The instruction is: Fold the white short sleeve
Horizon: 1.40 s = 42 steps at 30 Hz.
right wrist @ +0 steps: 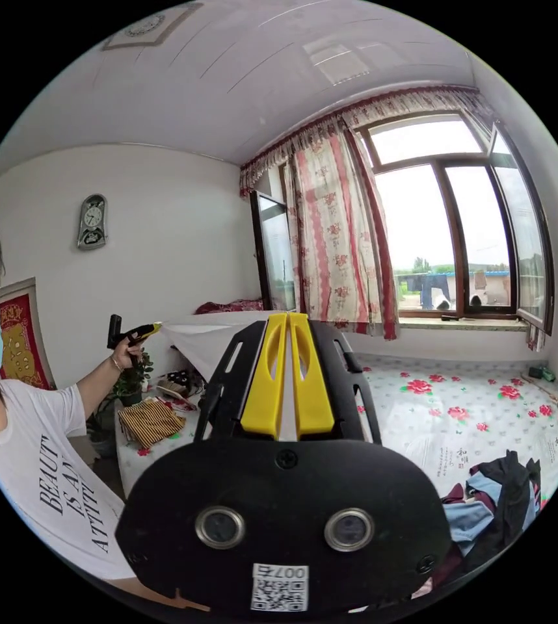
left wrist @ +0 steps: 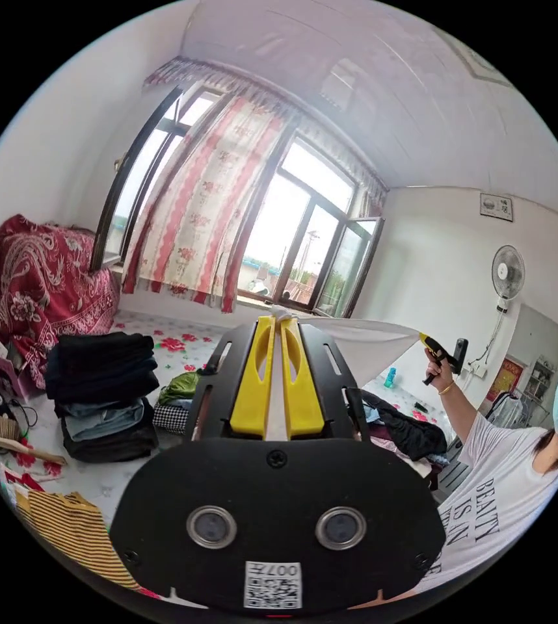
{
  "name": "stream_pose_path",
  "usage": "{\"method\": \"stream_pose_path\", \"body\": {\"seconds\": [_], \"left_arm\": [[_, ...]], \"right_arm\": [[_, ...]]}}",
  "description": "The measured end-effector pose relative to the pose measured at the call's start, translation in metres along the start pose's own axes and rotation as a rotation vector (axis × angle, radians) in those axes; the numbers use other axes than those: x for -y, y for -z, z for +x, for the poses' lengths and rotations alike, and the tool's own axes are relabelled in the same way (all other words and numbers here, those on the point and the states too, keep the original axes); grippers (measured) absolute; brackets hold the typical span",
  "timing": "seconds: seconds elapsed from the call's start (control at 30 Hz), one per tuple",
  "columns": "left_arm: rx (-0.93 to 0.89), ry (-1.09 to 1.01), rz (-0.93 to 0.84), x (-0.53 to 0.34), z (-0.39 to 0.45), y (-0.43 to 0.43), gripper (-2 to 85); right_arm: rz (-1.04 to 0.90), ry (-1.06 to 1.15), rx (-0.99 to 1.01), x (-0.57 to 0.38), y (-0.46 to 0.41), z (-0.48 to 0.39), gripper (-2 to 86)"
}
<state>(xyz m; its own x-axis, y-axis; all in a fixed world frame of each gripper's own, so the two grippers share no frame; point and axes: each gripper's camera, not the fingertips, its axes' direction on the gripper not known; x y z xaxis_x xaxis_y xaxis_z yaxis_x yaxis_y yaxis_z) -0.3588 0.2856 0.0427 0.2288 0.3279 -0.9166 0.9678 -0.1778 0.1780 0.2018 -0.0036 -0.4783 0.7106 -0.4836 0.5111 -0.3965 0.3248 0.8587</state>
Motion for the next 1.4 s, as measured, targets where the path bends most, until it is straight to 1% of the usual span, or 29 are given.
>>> {"method": "stream_pose_path", "body": {"seconds": [0.13, 0.23, 0.43, 0.5, 0.53, 0.6, 0.63, 0.7, 0.77, 0.87, 1.03, 1.13, 1.23, 1.33, 1.4], "left_arm": [[-0.016, -0.07, -0.02, -0.026, 0.032, 0.029, -0.9], [-0.024, -0.099, -0.091, -0.067, 0.049, 0.043, -0.9], [0.045, -0.072, -0.304, -0.193, 0.07, 0.054, -0.9], [0.046, 0.003, -0.373, -0.253, 0.072, 0.057, -0.9], [0.05, 0.038, -0.391, -0.268, 0.071, 0.058, -0.9], [0.054, 0.192, -0.44, -0.326, 0.064, 0.064, -0.9], [0.071, 0.236, -0.46, -0.34, 0.061, 0.065, -0.9], [0.077, 0.402, -0.518, -0.385, 0.053, 0.069, -0.9], [0.085, 0.479, -0.558, -0.406, 0.053, 0.071, -0.9], [0.084, 0.486, -0.596, -0.415, 0.061, 0.072, -0.9], [0.062, 0.51, -0.55, -0.408, 0.051, 0.069, -0.9], [0.056, 0.511, -0.557, -0.401, 0.028, 0.042, -0.8], [0.083, 0.524, -0.586, -0.396, -0.007, -0.004, -0.3], [0.106, 0.633, -0.602, -0.399, -0.051, -0.053, 1.8], [0.176, 0.728, -0.623, -0.407, -0.077, -0.082, 6.2]], "right_arm": [[-0.062, 0.025, 0.027, -0.03, 0.032, -0.016, -0.2], [-0.164, 0.047, 0.019, -0.071, 0.047, -0.03, -0.2], [-0.459, -0.033, -0.024, -0.198, 0.058, -0.055, -0.2], [-0.565, -0.144, -0.032, -0.256, 0.061, -0.056, -0.2], [-0.593, -0.176, -0.034, -0.27, 0.062, -0.055, -0.2], [-0.656, -0.307, -0.025, -0.318, 0.068, -0.052, -0.2], [-0.667, -0.332, -0.028, -0.329, 0.069, -0.052, -0.2], [-0.707, -0.421, -0.029, -0.36, 0.075, -0.052, -0.2], [-0.738, -0.451, -0.035, -0.375, 0.078, -0.055, -0.2], [-0.783, -0.48, -0.022, -0.387, 0.081, -0.058, -0.2], [-0.739, -0.497, 0.016, -0.378, 0.074, -0.043, -0.2], [-0.741, -0.463, 0.032, -0.368, 0.045, -0.022, -0.2], [-0.76, -0.442, 0.023, -0.363, -0.003, 0.008, -0.1], [-0.767, -0.53, -0.016, -0.371, -0.056, 0.047, 0.3], [-0.791, -0.655, -0.136, -0.386, -0.086, 0.074, 1.1]]}}
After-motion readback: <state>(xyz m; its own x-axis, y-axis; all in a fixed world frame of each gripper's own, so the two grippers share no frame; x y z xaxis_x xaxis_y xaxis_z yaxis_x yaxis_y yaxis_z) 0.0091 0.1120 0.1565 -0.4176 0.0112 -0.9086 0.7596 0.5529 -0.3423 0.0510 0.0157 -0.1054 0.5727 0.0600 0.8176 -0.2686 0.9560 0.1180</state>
